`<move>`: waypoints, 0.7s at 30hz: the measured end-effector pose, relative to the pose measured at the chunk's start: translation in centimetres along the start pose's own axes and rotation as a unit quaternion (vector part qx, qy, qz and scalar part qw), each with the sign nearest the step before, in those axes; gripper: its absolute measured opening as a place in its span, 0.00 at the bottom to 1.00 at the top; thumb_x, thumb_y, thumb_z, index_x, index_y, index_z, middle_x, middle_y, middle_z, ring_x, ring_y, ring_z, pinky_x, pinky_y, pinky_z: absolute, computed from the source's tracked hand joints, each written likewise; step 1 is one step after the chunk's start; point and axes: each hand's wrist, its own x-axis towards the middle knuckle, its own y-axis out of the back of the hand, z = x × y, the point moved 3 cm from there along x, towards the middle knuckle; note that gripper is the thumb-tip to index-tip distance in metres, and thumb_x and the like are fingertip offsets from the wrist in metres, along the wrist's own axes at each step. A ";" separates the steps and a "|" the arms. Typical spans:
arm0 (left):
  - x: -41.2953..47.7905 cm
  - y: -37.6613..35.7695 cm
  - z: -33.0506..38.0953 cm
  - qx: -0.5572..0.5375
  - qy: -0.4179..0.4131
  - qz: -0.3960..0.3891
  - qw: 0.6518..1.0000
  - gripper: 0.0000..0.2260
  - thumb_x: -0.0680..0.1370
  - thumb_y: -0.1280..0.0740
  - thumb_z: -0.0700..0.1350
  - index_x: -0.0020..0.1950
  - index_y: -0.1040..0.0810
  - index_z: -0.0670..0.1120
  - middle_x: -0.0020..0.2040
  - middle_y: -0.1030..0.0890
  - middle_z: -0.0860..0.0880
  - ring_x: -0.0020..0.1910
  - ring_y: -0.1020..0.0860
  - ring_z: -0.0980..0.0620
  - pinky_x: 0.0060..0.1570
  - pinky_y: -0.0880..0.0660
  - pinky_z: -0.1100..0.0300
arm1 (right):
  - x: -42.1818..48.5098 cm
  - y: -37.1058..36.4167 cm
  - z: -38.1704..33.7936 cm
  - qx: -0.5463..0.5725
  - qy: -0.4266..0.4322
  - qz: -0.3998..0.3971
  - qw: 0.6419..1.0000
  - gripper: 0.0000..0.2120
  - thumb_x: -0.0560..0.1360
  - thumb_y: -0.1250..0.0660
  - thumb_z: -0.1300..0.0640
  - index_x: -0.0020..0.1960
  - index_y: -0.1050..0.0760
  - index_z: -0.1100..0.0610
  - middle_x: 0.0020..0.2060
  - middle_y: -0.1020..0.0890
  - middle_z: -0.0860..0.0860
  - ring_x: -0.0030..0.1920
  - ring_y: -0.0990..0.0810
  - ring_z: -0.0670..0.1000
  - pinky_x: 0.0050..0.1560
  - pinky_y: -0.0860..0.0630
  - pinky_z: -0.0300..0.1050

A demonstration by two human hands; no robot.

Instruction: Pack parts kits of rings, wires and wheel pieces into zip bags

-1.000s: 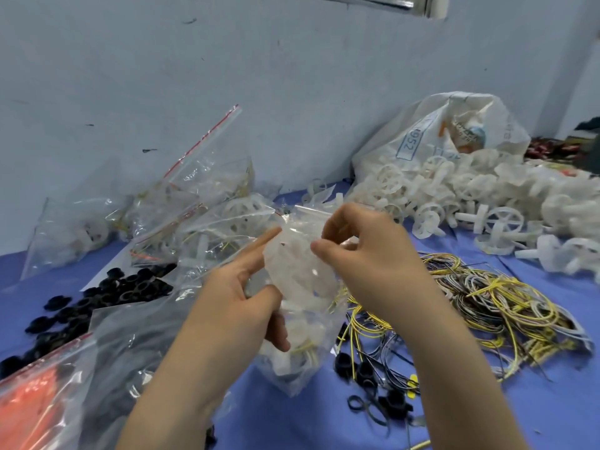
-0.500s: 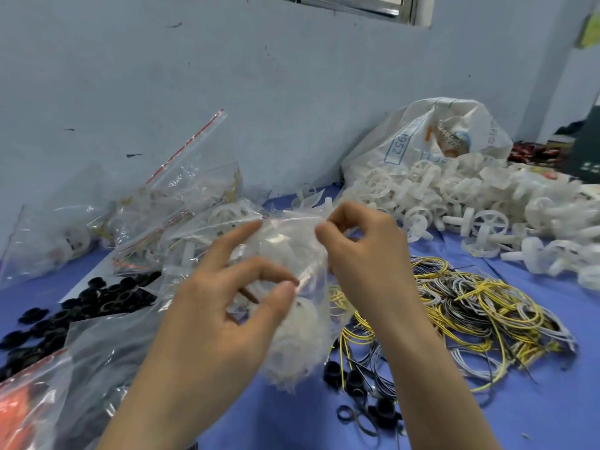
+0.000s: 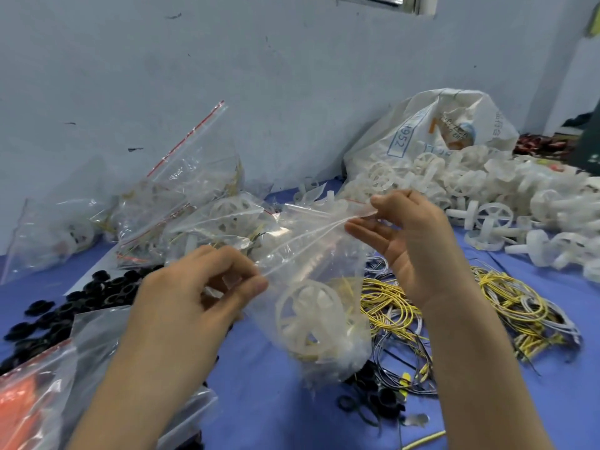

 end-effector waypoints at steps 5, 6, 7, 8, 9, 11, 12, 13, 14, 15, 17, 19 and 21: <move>-0.4 1.0 -0.5 -0.071 0.021 -0.003 0.997 0.10 0.66 0.33 0.54 0.44 0.18 0.65 0.36 0.21 0.54 0.33 0.22 0.54 0.38 0.25 0.64 | 0.2 1.3 0.0 -0.060 -0.005 -0.045 0.997 0.11 0.71 0.34 0.74 0.49 0.30 0.63 0.31 0.18 0.55 0.36 0.15 0.58 0.39 0.20 0.37; -0.4 1.0 -0.6 -0.076 0.023 -0.006 0.997 0.12 0.66 0.33 0.55 0.47 0.18 0.67 0.36 0.21 0.54 0.33 0.22 0.54 0.40 0.25 0.62 | 0.2 1.4 0.2 -0.072 -0.010 -0.055 0.996 0.11 0.70 0.33 0.73 0.49 0.29 0.63 0.31 0.17 0.55 0.37 0.15 0.59 0.40 0.20 0.37; -0.4 1.1 -0.9 -0.081 0.026 -0.007 0.996 0.14 0.66 0.32 0.55 0.50 0.19 0.68 0.35 0.21 0.53 0.33 0.23 0.54 0.41 0.24 0.60 | 0.3 1.6 0.4 -0.081 -0.017 -0.064 0.995 0.12 0.68 0.32 0.72 0.49 0.28 0.63 0.32 0.17 0.55 0.38 0.15 0.59 0.41 0.20 0.38; -0.5 1.2 -1.1 -0.089 0.029 -0.005 0.996 0.16 0.66 0.31 0.54 0.52 0.20 0.69 0.35 0.22 0.53 0.34 0.23 0.54 0.42 0.24 0.60 | 0.3 1.7 0.4 -0.097 -0.024 -0.071 0.992 0.12 0.67 0.30 0.70 0.49 0.27 0.63 0.33 0.17 0.55 0.38 0.15 0.58 0.40 0.20 0.38; -0.4 1.3 -1.3 -0.099 0.032 -0.002 0.995 0.18 0.65 0.30 0.53 0.53 0.20 0.69 0.34 0.22 0.52 0.34 0.23 0.54 0.43 0.23 0.61 | 0.3 1.8 0.5 -0.123 -0.026 -0.078 0.989 0.12 0.65 0.29 0.68 0.48 0.26 0.63 0.34 0.17 0.55 0.37 0.15 0.57 0.38 0.20 0.38; -0.4 1.4 -1.7 -0.122 0.032 -0.005 0.992 0.20 0.64 0.29 0.52 0.55 0.20 0.67 0.32 0.24 0.51 0.33 0.24 0.55 0.43 0.23 0.66 | 0.2 1.9 0.4 -0.195 -0.010 -0.105 0.975 0.09 0.68 0.30 0.69 0.47 0.23 0.62 0.35 0.18 0.54 0.33 0.16 0.55 0.35 0.20 0.39; -0.4 1.4 -1.8 -0.133 0.031 -0.007 0.991 0.21 0.64 0.28 0.51 0.55 0.20 0.67 0.31 0.25 0.51 0.33 0.24 0.55 0.43 0.23 0.68 | 0.1 1.9 0.5 -0.223 0.001 -0.121 0.967 0.08 0.69 0.30 0.71 0.47 0.22 0.62 0.35 0.19 0.53 0.33 0.17 0.54 0.35 0.20 0.40; -0.4 1.4 -1.9 -0.141 0.031 -0.008 0.989 0.21 0.64 0.28 0.51 0.55 0.20 0.67 0.31 0.25 0.52 0.33 0.24 0.55 0.43 0.24 0.69 | 0.1 1.9 0.5 -0.241 0.009 -0.137 0.961 0.08 0.70 0.31 0.72 0.47 0.22 0.62 0.35 0.19 0.53 0.33 0.17 0.54 0.36 0.20 0.40; -0.4 1.5 -2.0 -0.145 0.030 -0.009 0.989 0.22 0.63 0.28 0.50 0.55 0.20 0.67 0.31 0.25 0.52 0.33 0.24 0.54 0.43 0.24 0.70 | 0.0 1.8 0.6 -0.254 0.014 -0.149 0.956 0.09 0.70 0.31 0.72 0.47 0.21 0.62 0.35 0.19 0.53 0.33 0.18 0.53 0.37 0.21 0.40; -0.4 1.5 -2.1 -0.147 0.030 -0.010 0.989 0.22 0.63 0.28 0.51 0.55 0.20 0.67 0.31 0.26 0.51 0.33 0.24 0.53 0.44 0.24 0.70 | 0.1 1.8 0.7 -0.268 0.020 -0.154 0.951 0.09 0.71 0.31 0.72 0.46 0.20 0.61 0.36 0.19 0.54 0.33 0.18 0.52 0.37 0.21 0.38; -0.4 1.5 -2.2 -0.148 0.030 -0.013 0.988 0.22 0.63 0.27 0.51 0.56 0.20 0.67 0.32 0.26 0.50 0.34 0.24 0.50 0.45 0.23 0.69 | 0.2 1.8 0.9 -0.311 0.040 -0.151 0.937 0.09 0.71 0.31 0.71 0.43 0.19 0.59 0.36 0.18 0.53 0.33 0.18 0.48 0.37 0.22 0.36; -0.4 1.5 -2.4 -0.146 0.026 -0.012 0.989 0.22 0.64 0.27 0.51 0.56 0.20 0.67 0.32 0.26 0.50 0.35 0.24 0.48 0.45 0.24 0.70 | 0.4 1.7 1.1 -0.353 0.055 -0.148 0.922 0.10 0.72 0.31 0.70 0.41 0.19 0.56 0.34 0.17 0.50 0.32 0.19 0.46 0.37 0.23 0.35; -0.3 1.5 -2.7 -0.144 0.027 -0.001 0.989 0.23 0.63 0.27 0.51 0.57 0.21 0.67 0.33 0.25 0.52 0.34 0.24 0.53 0.44 0.24 0.72 | 0.7 1.7 1.3 -0.378 0.059 -0.154 0.911 0.11 0.72 0.31 0.69 0.40 0.19 0.54 0.34 0.17 0.49 0.33 0.19 0.46 0.39 0.23 0.35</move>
